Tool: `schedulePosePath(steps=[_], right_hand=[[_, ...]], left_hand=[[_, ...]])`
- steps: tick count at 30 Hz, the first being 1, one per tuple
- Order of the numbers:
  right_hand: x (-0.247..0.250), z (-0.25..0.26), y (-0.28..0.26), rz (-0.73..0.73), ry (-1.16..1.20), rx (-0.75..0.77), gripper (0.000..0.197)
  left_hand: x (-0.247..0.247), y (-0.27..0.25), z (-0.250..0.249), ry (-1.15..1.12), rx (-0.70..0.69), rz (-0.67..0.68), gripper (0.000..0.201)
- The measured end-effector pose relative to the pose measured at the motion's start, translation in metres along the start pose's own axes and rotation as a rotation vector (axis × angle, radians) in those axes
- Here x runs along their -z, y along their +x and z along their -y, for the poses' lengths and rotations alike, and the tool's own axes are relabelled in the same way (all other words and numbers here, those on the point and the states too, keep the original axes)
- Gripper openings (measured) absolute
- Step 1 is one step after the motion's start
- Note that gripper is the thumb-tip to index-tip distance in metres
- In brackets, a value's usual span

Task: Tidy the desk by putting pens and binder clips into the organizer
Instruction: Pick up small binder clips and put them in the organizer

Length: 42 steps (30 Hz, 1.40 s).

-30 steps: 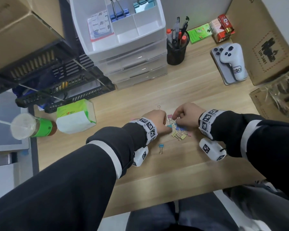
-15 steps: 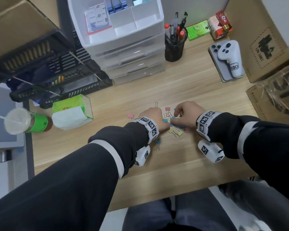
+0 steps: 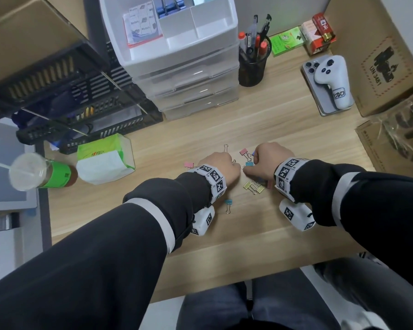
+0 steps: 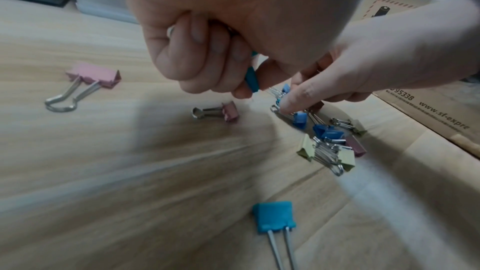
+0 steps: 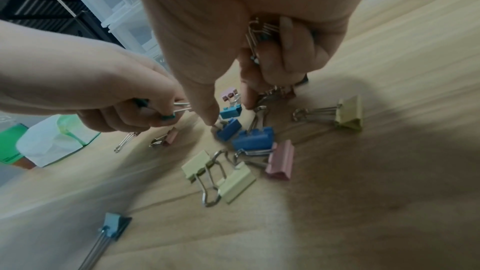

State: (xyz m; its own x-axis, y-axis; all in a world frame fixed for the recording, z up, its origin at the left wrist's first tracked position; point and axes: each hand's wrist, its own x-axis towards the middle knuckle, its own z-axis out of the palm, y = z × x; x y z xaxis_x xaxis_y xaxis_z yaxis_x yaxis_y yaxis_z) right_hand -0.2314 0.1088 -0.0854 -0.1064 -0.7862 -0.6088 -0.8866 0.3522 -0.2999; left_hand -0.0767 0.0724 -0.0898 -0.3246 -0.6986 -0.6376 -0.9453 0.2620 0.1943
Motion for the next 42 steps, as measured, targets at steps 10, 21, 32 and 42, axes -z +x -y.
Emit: schedulePosePath(steps=[10,21,32,42], right_hand=[[0.008,0.014,-0.005,0.053,0.035,-0.038,0.023],[0.023,0.018,-0.005,0.363,0.705,-0.037,0.016],[0.042,-0.006,0.005,0.385,1.420,-0.279,0.002],[0.044,-0.039,0.009,0.371,1.722,-0.644,0.013]], left_hand=[[0.013,0.000,0.022,-0.180,-0.012,0.004,0.044],[0.042,-0.009,0.024,-0.154,0.001,0.050,0.032],[0.018,-0.024,0.033,-0.102,-0.027,0.204,0.025],[-0.009,-0.027,0.024,0.070,-0.031,0.315,0.054]])
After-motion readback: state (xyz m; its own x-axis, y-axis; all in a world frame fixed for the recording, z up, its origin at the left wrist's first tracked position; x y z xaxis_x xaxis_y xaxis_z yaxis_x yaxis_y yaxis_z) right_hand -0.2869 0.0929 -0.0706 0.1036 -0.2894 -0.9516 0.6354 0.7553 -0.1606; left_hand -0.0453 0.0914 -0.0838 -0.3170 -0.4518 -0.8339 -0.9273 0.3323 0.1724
